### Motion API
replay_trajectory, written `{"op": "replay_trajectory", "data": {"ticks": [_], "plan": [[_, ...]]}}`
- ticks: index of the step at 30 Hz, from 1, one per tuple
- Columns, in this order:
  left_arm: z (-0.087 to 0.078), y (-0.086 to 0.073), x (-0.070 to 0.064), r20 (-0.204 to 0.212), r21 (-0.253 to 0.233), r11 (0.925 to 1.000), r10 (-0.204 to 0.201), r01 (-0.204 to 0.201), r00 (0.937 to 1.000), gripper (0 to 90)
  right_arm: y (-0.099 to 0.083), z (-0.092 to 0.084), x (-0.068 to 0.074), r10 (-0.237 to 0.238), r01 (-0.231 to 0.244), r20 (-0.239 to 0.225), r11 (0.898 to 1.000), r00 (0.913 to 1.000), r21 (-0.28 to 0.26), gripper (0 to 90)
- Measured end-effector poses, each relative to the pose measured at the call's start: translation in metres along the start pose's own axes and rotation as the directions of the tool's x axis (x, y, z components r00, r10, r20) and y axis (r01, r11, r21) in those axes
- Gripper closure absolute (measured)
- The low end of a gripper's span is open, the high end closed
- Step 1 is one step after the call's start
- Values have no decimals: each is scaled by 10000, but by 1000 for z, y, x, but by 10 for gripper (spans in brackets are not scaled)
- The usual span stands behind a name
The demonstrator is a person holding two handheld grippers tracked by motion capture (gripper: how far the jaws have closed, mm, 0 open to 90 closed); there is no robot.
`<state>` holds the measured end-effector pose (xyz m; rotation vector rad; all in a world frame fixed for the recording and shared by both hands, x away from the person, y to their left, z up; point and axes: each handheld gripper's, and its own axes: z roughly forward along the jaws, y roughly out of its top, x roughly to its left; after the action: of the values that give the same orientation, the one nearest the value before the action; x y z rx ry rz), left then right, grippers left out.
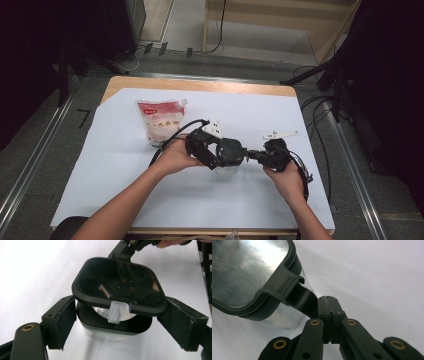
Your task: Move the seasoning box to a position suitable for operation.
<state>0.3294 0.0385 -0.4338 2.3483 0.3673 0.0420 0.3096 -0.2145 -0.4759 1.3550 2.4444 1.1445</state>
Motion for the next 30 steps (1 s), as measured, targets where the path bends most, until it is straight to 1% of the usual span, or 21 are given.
{"op": "replay_trajectory", "data": {"ticks": [1, 2, 3, 4, 5, 7, 8, 9, 10, 12, 13, 14, 15, 16, 17, 18, 21, 22, 25, 28, 30], "plan": [[0, 0, 0, 0, 0, 10000, 0, 0, 10000, 177, 0, 0, 0, 0, 0, 0, 10000, 10000, 0, 900], [-4, 1, 0, 644, -364, 9993, -62, 85, 9979, 274, 0, 0, 0, 4, -4, -12, 10000, 10000, 11, 900], [-4, 1, 0, 644, -364, 9993, -62, 85, 9979, 336, 0, 0, 0, 7, -7, -26, 10000, 10000, 4, 900], [-4, 2, -1, 662, -424, 9991, -25, 54, 9978, 331, 0, 0, 0, -3, 3, -35, 10000, 10000, 14, 900], [-4, 4, -2, 529, -334, 9994, 97, -79, 9986, 331, 0, 0, 0, -3, 3, -35, 10000, 10000, 14, 900], [-4, 6, -5, 387, -230, 9996, 190, -181, 9991, 335, 0, 0, 1, 19, -19, -20, 10000, 10000, 26, 900], [-6, 7, -7, 533, -328, 9989, 340, -322, 9980, 400, 0, 0, 0, 14, -14, -42, 10000, 10000, 7, 900], [-6, 7, -7, 533, -328, 9989, 340, -322, 9980, 463, 0, 0, 0, 14, -14, -42, 10000, 10000, 7, 900], [-7, 7, -9, 671, -457, 9983, 388, -357, 9970, 463, 0, 0, 1, 34, -34, -50, 10000, 10000, 26, 900], [-8, 10, -12, 789, -359, 9984, 462, -435, 9958, 579, 0, 0, 1, 13, -13, -23, 10000, 10000, 27, 900], [-8, 10, -12, 789, -359, 9984, 462, -435, 9958, 599, 0, 0, 1, 13, -13, -23, 10000, 10000, 27, 900], [-9, 11, -12, 920, -435, 9984, 406, -367, 9949, 612, 0, 0, 0, -18, 18, -59, 10000, 10000, -21, 900], [-9, 11, -12, 920, -435, 9984, 406, -367, 9949, 633, 0, 0, 0, -18, 18, -59, 10000, 10000, -21, 900], [-9, 11, -12, 1055, -439, 9986, 353, -308, 9938, 656, -1, 0, 0, -2, 2, -68, 10000, 10000, -30, 900], [-9, 12, -12, 1084, -409, 9987, 358, -315, 9935, 656, -1, 0, 0, -2, 2, -68, 10000, 10000, -30, 900], [-9, 14, -13, 1196, -374, 9990, 290, -247, 9924, 683, -1, 0, 1, 20, -20, -25, 10000, 10000, -40, 900], [-9, 18, -13, 1265, -354, 9988, 394, -352, 9912, 703, -1, 0, 1, 75, -76, -40, 10000, 10000, -52, 900], [-8, 23, -14, 1279, -293, 9988, 431, -396, 9909, 722, -2, 0, 1, 99, -100, -59, 9999, 9999, -116, 900], [-7, 28, -15, 1330, -216, 9991, 391, -365, 9903, 727, -3, 1, 1, 100, -101, -20, 9998, 9999, -154, 900], [-6, 32, -14, 1511, -173, 9991, 413, -391, 9877, 742, -3, 1, 1, 211, -212, -47, 9997, 9998, -148, 900], [-6, 34, -14, 1473, -120, 9989, 466, -453, 9880, 744, -4, 1, 0, 228, -228, -47, 9996, 9997, -145, 900]]}}
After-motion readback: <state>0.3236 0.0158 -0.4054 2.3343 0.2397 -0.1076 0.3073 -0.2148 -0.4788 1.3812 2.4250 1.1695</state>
